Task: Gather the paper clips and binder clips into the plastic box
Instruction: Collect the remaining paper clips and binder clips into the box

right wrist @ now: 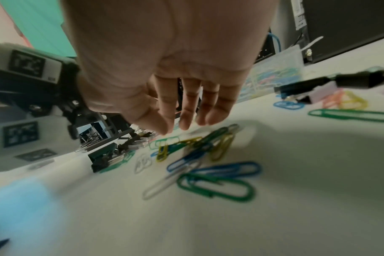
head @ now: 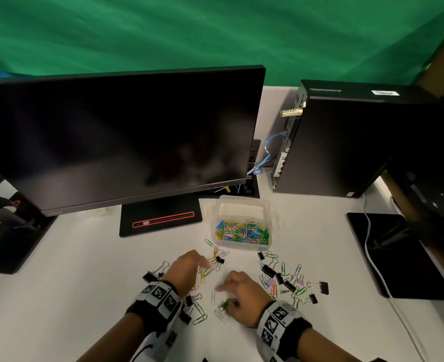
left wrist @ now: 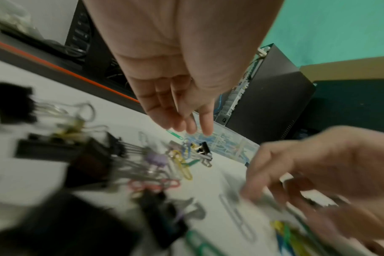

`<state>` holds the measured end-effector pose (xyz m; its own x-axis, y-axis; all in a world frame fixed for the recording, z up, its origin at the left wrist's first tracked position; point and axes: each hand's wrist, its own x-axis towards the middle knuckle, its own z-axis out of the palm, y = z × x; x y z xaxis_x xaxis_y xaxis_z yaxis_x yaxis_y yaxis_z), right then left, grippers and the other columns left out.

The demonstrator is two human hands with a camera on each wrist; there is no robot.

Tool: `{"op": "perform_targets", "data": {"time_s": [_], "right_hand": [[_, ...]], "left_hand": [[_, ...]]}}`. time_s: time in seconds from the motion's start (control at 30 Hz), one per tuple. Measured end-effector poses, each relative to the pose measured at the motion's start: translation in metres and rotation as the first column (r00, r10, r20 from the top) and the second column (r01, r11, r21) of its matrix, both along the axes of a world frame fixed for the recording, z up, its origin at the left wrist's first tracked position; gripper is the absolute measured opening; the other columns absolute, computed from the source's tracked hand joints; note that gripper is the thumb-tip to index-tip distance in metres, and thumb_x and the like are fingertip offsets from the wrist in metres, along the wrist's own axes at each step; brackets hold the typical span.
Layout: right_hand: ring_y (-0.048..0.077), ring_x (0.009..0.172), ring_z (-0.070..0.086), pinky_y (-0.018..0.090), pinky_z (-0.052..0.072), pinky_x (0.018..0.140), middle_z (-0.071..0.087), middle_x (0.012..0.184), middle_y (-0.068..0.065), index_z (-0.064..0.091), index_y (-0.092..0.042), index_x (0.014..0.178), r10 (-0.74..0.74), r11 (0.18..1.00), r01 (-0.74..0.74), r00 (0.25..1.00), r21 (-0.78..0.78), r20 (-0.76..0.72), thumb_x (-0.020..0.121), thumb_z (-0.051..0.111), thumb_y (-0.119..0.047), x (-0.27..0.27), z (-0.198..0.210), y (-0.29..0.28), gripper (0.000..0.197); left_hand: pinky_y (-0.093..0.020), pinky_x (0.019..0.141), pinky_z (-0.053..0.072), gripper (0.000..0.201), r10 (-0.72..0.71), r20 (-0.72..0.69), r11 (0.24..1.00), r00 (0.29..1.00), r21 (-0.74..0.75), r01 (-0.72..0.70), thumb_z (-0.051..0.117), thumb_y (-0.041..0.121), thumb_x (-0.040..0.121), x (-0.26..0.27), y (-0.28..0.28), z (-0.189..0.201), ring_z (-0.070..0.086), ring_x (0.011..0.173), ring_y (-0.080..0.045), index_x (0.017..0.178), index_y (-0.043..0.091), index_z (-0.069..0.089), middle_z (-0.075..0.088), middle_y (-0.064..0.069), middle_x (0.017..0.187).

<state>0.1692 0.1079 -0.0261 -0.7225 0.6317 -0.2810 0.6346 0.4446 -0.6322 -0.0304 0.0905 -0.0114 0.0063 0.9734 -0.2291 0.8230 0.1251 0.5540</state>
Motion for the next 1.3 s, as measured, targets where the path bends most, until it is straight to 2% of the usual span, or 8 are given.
{"op": "perform_targets", "data": {"time_s": [0.17, 0.4, 0.7, 0.87, 1.03, 1.13, 1.2, 1.3], "right_hand": [[0.030, 0.125, 0.033, 0.040, 0.037, 0.104, 0.030, 0.147, 0.005, 0.033, -0.017, 0.138, 0.113, 0.980, -0.125, 0.990, 0.158, 0.087, 0.078, 0.045, -0.006, -0.025, -0.002, -0.001, 0.062], [0.032, 0.127, 0.029, 0.044, 0.035, 0.100, 0.026, 0.149, 0.005, 0.029, -0.020, 0.139, 0.238, 0.930, -0.290, 0.943, 0.226, 0.231, 0.080, 0.055, -0.010, -0.030, -0.001, -0.001, 0.065], [0.033, 0.108, 0.046, 0.046, 0.046, 0.090, 0.055, 0.122, 0.008, 0.058, -0.015, 0.116, 0.248, 0.925, -0.259, 0.966, 0.277, 0.074, 0.078, 0.036, -0.013, 0.015, -0.006, -0.008, 0.045], [0.030, 0.123, 0.040, 0.041, 0.035, 0.103, 0.044, 0.137, 0.007, 0.046, -0.023, 0.127, 0.294, 0.924, -0.289, 0.956, 0.252, 0.017, 0.083, 0.045, -0.017, -0.010, -0.001, -0.020, 0.045], [0.031, 0.114, 0.053, 0.044, 0.047, 0.092, 0.057, 0.126, 0.008, 0.060, -0.021, 0.112, 0.492, 0.837, -0.478, 0.871, 0.268, 0.019, 0.080, 0.056, -0.022, -0.021, -0.010, -0.036, 0.032], [0.021, 0.095, 0.064, 0.032, 0.057, 0.078, 0.069, 0.106, 0.003, 0.070, -0.019, 0.091, 0.378, 0.906, -0.364, 0.925, 0.215, -0.025, 0.080, 0.060, -0.025, -0.006, -0.019, -0.033, 0.016], [0.018, 0.100, 0.061, 0.030, 0.052, 0.089, 0.068, 0.107, 0.001, 0.070, -0.019, 0.090, 0.245, 0.944, -0.227, 0.968, 0.237, -0.046, 0.086, 0.049, -0.041, 0.007, -0.018, -0.026, 0.031], [0.013, 0.097, 0.058, 0.029, 0.050, 0.088, 0.068, 0.098, -0.002, 0.070, -0.020, 0.087, 0.179, 0.956, -0.162, 0.983, 0.246, -0.047, 0.084, 0.048, -0.035, 0.027, -0.012, -0.013, 0.028]], "left_hand": [[-0.031, 0.096, 0.044, 0.030, -0.125, -0.080, 0.991, 0.989, 0.032, 0.128, 0.046, 0.006, 0.087, -0.010, -0.040, -0.006, 0.053, 0.107, -0.019, 0.104, 0.019, 0.067, 0.062, -0.003, 0.112], [-0.008, 0.073, 0.038, 0.029, -0.167, -0.139, 0.983, 0.976, 0.055, 0.176, 0.080, 0.025, 0.053, -0.022, -0.069, -0.018, 0.049, 0.079, 0.002, 0.076, 0.035, 0.067, 0.059, 0.018, 0.079], [-0.006, 0.063, 0.042, 0.042, -0.096, -0.239, 0.984, 0.966, 0.121, 0.128, 0.086, 0.017, 0.040, -0.030, -0.068, -0.013, 0.059, 0.066, 0.000, 0.073, 0.034, 0.066, 0.061, 0.019, 0.074], [-0.020, 0.058, 0.052, 0.042, 0.007, -0.191, 0.978, 0.982, 0.205, 0.033, 0.078, -0.001, 0.048, -0.026, -0.066, -0.022, 0.062, 0.066, -0.014, 0.079, 0.022, 0.063, 0.064, 0.006, 0.076], [-0.030, 0.066, 0.054, 0.032, 0.026, -0.126, 0.984, 0.992, 0.176, -0.004, 0.064, -0.001, 0.061, -0.020, -0.068, -0.027, 0.061, 0.076, -0.026, 0.088, 0.016, 0.060, 0.062, -0.004, 0.086], [-0.020, 0.079, 0.042, 0.025, 0.004, -0.093, 0.984, 0.996, 0.176, 0.013, 0.061, 0.007, 0.072, -0.014, -0.072, -0.020, 0.056, 0.090, -0.020, 0.095, 0.019, 0.060, 0.058, 0.000, 0.095], [-0.018, 0.089, 0.037, 0.024, -0.056, -0.066, 0.988, 0.996, 0.140, 0.065, 0.057, 0.018, 0.081, -0.007, -0.074, -0.015, 0.049, 0.104, -0.014, 0.105, 0.021, 0.057, 0.052, 0.003, 0.108], [-0.021, 0.102, 0.036, 0.033, -0.161, -0.037, 0.986, 0.986, 0.027, 0.162, 0.057, 0.029, 0.084, 0.003, -0.072, -0.011, 0.041, 0.115, -0.007, 0.116, 0.025, 0.051, 0.045, 0.007, 0.119]]}}
